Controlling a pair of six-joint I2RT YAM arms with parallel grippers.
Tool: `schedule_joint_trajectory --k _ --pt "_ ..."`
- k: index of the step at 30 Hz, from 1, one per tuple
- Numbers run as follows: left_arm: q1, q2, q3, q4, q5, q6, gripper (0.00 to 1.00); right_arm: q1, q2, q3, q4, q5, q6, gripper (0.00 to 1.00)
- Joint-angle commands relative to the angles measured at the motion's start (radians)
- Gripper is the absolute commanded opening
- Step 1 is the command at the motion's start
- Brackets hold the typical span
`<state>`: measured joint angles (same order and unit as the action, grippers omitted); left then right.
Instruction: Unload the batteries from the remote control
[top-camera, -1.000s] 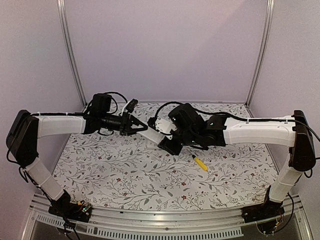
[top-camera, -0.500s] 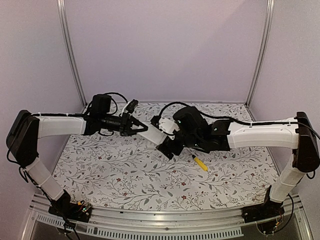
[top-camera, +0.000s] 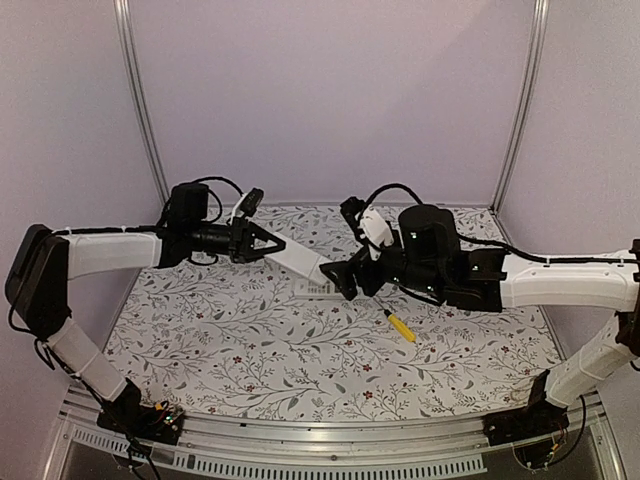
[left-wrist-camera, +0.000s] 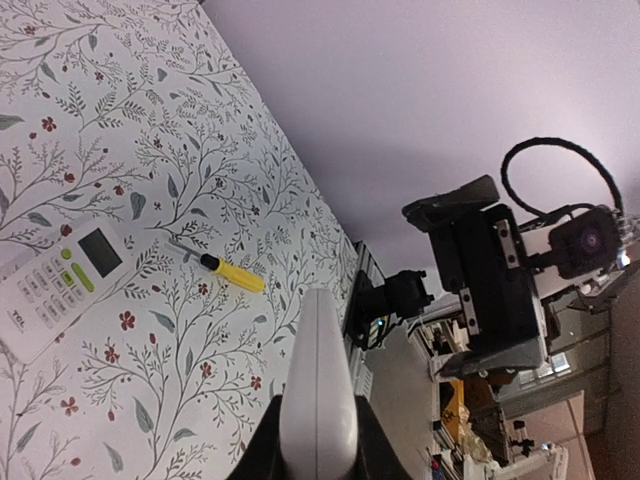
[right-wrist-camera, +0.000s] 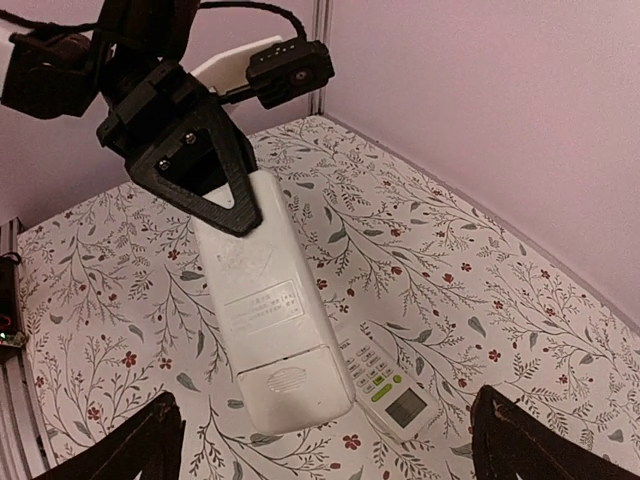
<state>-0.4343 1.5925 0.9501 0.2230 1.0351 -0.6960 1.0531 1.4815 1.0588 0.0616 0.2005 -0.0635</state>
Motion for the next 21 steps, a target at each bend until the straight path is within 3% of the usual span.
schedule_joint_trajectory --k 1,5,10,16,21 --pt "0.054 -0.088 -0.013 0.046 -0.01 0.037 0.0 -0.065 -0.097 -0.104 0.217 -0.08 0.206 0.99" --pt "0.073 -0.159 -0.033 0.056 -0.055 0.073 0.0 -0.133 -0.144 -0.189 0.343 -0.153 0.388 0.99" --pt "0.072 -0.176 -0.062 0.132 -0.031 0.047 0.0 -0.154 -0.127 -0.229 0.409 -0.165 0.499 0.99" --pt "0.06 -0.174 -0.069 0.14 -0.026 0.044 0.0 -0.154 -0.052 -0.252 0.537 -0.298 0.614 0.99" --pt "0.05 -0.181 -0.07 0.138 -0.025 0.049 0.0 -0.153 0.041 -0.192 0.57 -0.39 0.668 0.87"
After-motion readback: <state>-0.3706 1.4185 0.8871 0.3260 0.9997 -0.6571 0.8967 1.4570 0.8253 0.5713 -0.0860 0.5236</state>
